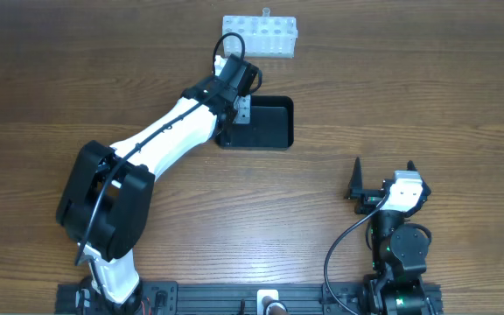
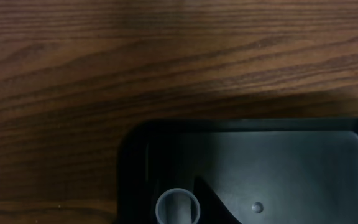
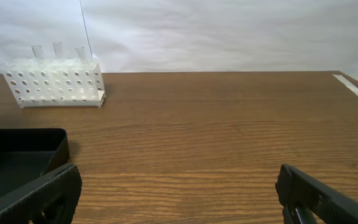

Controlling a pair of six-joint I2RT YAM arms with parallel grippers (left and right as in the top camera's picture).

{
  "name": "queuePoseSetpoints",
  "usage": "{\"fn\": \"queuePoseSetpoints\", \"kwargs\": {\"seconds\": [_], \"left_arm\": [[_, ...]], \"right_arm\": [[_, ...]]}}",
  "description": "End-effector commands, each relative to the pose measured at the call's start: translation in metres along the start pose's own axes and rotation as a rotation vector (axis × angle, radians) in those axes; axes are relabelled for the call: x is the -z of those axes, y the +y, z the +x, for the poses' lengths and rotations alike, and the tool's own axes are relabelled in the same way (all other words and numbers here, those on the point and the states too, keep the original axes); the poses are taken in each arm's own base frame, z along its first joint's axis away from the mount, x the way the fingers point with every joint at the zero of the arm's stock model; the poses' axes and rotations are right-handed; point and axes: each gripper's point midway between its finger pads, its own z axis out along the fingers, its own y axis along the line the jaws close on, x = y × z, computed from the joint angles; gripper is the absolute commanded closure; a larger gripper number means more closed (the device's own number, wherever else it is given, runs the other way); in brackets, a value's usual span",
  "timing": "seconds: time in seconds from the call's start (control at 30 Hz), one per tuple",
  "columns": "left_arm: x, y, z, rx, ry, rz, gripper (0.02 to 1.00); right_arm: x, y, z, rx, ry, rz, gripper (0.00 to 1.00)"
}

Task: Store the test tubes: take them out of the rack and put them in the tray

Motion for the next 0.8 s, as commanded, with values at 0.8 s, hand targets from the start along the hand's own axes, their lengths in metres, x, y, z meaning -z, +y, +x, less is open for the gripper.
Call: {"fn": "queuePoseSetpoints", "kwargs": {"seconds": [0.8], "left_arm": [[0.105, -0.019, -0.137, 0.018, -0.482, 0.018, 0.555]], "right_arm": [[0.000, 0.002, 0.003, -0.001, 0.005, -0.010, 0.009]]}}
